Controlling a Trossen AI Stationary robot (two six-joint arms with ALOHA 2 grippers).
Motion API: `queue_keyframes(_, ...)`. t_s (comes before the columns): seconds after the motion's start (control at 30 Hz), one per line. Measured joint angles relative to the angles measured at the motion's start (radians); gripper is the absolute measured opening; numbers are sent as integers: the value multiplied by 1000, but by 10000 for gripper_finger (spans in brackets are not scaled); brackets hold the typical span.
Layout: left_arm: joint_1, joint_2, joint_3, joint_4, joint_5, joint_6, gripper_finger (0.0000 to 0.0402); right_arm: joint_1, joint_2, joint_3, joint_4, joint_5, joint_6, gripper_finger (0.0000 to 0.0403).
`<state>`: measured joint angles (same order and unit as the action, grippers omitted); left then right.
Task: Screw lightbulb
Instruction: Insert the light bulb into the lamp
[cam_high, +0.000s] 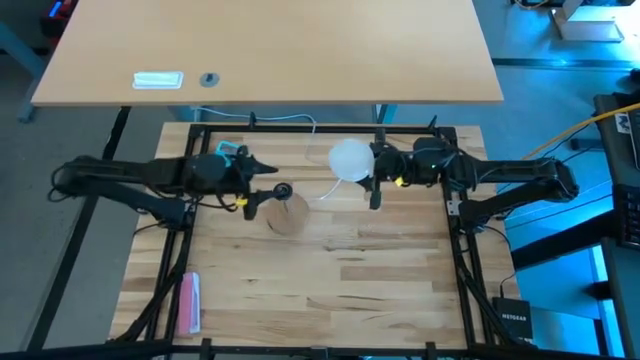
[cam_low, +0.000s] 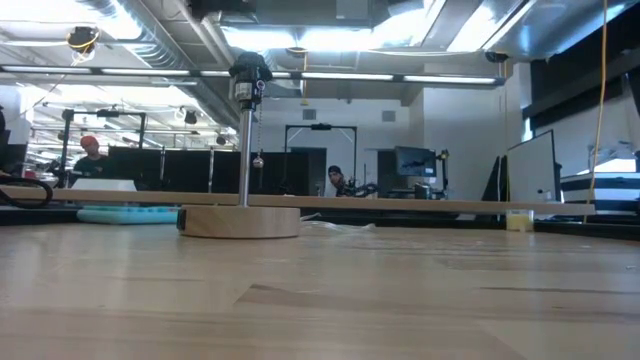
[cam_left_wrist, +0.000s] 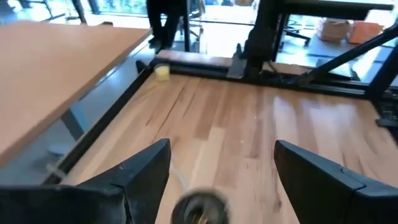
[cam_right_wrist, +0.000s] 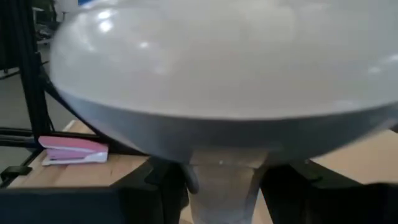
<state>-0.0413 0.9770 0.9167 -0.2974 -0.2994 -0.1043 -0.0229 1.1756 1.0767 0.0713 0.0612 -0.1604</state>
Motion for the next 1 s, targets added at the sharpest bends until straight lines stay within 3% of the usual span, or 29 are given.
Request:
queue_keyframes(0.2,26,-131,-287,218,49,-52,277,0,15,-37,-8,-6,21,167)
queue_keyframes(0.37,35,-188,-398,209,133,-21,278,0,18,-37,20,-64,50,172)
queue_keyframes(0.53,102,-194,-494,331,236,-7,278,1,34,-37,46,-80,51,166)
queue_keyframes(0.7,193,-187,-567,465,343,11,278,-6,64,-39,69,-81,66,174)
queue_keyframes(0.9,261,-145,-571,488,413,118,278,-45,96,-38,104,-118,113,167)
queue_keyframes(1.0,293,-99,-571,591,493,140,278,-68,126,-39,129,-139,131,172)
